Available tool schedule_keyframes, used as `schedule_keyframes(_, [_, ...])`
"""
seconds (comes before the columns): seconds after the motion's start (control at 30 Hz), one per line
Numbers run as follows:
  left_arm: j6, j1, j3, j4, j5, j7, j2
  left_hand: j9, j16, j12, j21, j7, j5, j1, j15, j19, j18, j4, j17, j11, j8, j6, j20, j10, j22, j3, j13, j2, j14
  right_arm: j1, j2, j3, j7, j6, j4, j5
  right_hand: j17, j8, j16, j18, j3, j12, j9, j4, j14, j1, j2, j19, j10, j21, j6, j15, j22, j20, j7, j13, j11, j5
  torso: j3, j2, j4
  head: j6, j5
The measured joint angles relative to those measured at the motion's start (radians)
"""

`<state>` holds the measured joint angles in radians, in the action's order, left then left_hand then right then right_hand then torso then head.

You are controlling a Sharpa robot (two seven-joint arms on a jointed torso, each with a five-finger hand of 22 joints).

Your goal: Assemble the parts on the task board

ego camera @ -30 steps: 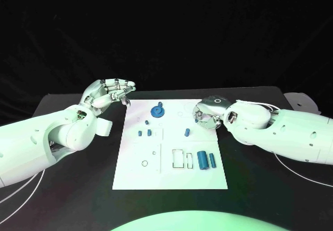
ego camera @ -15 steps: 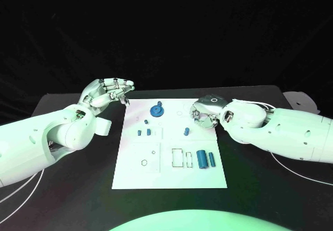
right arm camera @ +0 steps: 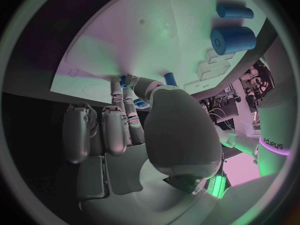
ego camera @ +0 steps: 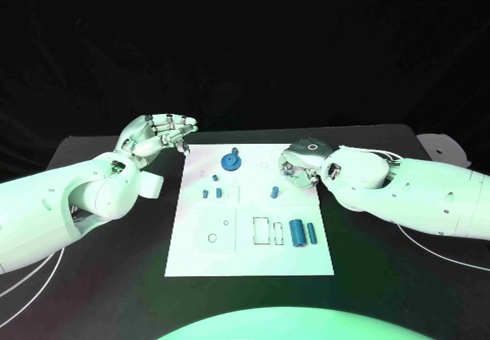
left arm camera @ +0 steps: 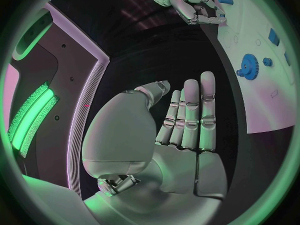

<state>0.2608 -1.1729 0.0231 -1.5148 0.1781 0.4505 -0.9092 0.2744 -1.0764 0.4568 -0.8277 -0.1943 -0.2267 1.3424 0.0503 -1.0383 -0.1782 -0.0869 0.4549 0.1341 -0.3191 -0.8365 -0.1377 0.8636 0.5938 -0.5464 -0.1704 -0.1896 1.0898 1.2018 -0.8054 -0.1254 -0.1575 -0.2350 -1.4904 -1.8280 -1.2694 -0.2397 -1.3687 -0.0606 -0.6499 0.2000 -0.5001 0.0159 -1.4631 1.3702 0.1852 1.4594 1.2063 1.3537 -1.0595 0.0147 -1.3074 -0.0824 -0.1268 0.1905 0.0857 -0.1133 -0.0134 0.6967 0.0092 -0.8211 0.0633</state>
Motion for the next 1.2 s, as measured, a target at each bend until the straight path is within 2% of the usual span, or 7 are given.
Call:
schedule_keyframes(0.4, [0.000,0.000,0.000,0.000,0.000,-0.009,-0.001,0.000,0.004,0.000,0.004,0.000,0.000,0.008,0.004,0.000,0.000,0.003,-0.001,0.003,0.000,0.000,0.000,-0.003,-0.001,0.003,0.002,0.000,-0.004,-0.004,-0.006,-0.002,-0.021,-0.005,-0.015,-0.028,0.005,0.000,0.000,0.000,-0.007,-0.009,-0.001,-0.007,-0.004,-0.005,-0.005,0.000,0.004,0.017,0.000,0.004,-0.001,0.000,0.000,0.003,0.004,-0.003,-0.0006,-0.001,0.0008,-0.001,0.004])
schedule_keyframes(0.73, [0.001,0.000,0.000,0.000,-0.001,-0.016,0.000,0.000,0.004,0.000,0.004,0.000,0.000,0.008,0.004,0.000,0.000,0.004,-0.001,0.005,0.000,0.000,0.000,-0.007,-0.002,0.004,0.003,0.000,-0.004,-0.010,-0.024,-0.005,-0.034,-0.040,-0.036,-0.034,0.005,0.000,0.000,0.000,-0.007,-0.016,0.000,-0.007,-0.004,0.005,-0.016,0.000,0.004,0.032,-0.003,0.003,-0.001,0.000,-0.004,0.003,0.004,-0.002,-0.0007,-0.001,0.0005,0.002,0.004])
schedule_keyframes(0.83, [0.001,0.000,0.000,0.000,-0.001,-0.018,0.000,0.000,0.004,0.000,0.004,-0.004,0.000,0.008,0.004,0.000,0.000,0.006,-0.002,0.004,0.000,0.004,0.000,-0.011,-0.003,0.006,0.004,0.000,-0.004,-0.009,-0.029,-0.003,-0.036,-0.052,-0.042,-0.035,0.005,0.000,0.000,0.011,-0.007,-0.015,-0.001,-0.007,-0.004,0.005,-0.016,0.000,0.004,0.038,-0.003,0.003,-0.001,0.000,-0.004,0.008,0.004,-0.001,-0.0006,-0.002,0.0005,0.003,0.004])
schedule_keyframes(1.2, [0.003,0.000,0.000,0.002,-0.001,-0.022,0.000,0.000,0.004,0.000,0.008,-0.007,0.000,0.008,0.007,0.000,0.000,0.006,-0.002,0.007,0.000,0.007,0.000,-0.015,-0.004,0.006,0.005,0.000,-0.007,-0.002,-0.059,0.006,-0.039,-0.083,-0.080,-0.032,0.005,0.001,0.001,0.015,-0.007,-0.015,-0.001,-0.007,-0.004,0.012,-0.022,0.000,0.004,0.038,-0.003,0.003,0.000,0.000,-0.003,0.007,0.004,-0.003,0.0004,-0.001,-0.0001,0.004,0.004])
